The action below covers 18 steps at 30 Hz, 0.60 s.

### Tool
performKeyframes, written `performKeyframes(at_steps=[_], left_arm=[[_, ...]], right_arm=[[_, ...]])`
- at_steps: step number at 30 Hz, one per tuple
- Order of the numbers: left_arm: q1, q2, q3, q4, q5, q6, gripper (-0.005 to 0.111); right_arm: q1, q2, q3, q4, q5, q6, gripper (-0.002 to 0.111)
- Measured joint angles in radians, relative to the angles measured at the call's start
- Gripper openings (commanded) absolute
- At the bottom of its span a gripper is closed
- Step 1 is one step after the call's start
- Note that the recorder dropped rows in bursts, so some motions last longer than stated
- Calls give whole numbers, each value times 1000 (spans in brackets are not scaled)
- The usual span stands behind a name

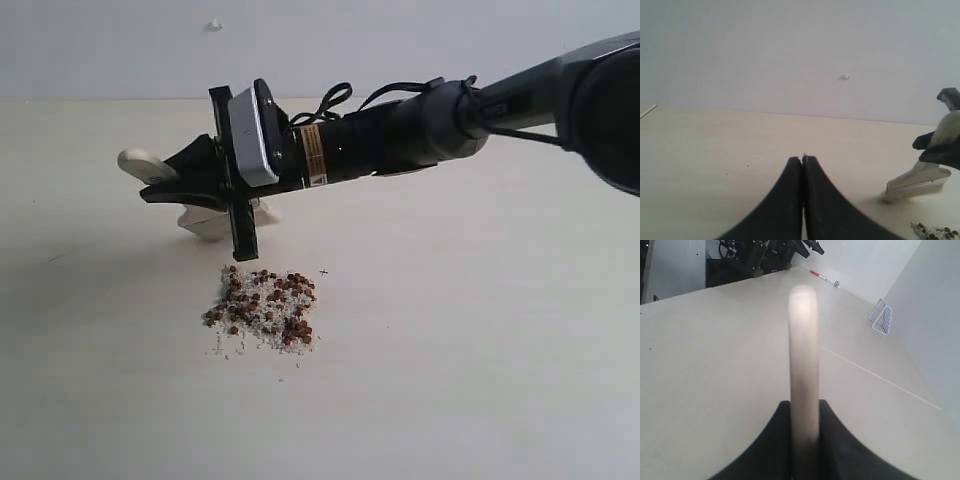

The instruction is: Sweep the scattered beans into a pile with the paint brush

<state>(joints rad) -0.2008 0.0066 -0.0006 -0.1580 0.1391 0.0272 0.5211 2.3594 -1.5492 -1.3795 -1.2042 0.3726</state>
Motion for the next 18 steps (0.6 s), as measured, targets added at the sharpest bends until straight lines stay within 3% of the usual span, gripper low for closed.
performKeyframes(at_steps=[11, 18], left_arm=[[0, 0, 0, 0, 0, 0, 0], [0, 0, 0, 0, 0, 0, 0]], right_arm=[[0, 46, -55, -64, -10, 421, 0], [0, 17, -55, -119, -15, 524, 0]])
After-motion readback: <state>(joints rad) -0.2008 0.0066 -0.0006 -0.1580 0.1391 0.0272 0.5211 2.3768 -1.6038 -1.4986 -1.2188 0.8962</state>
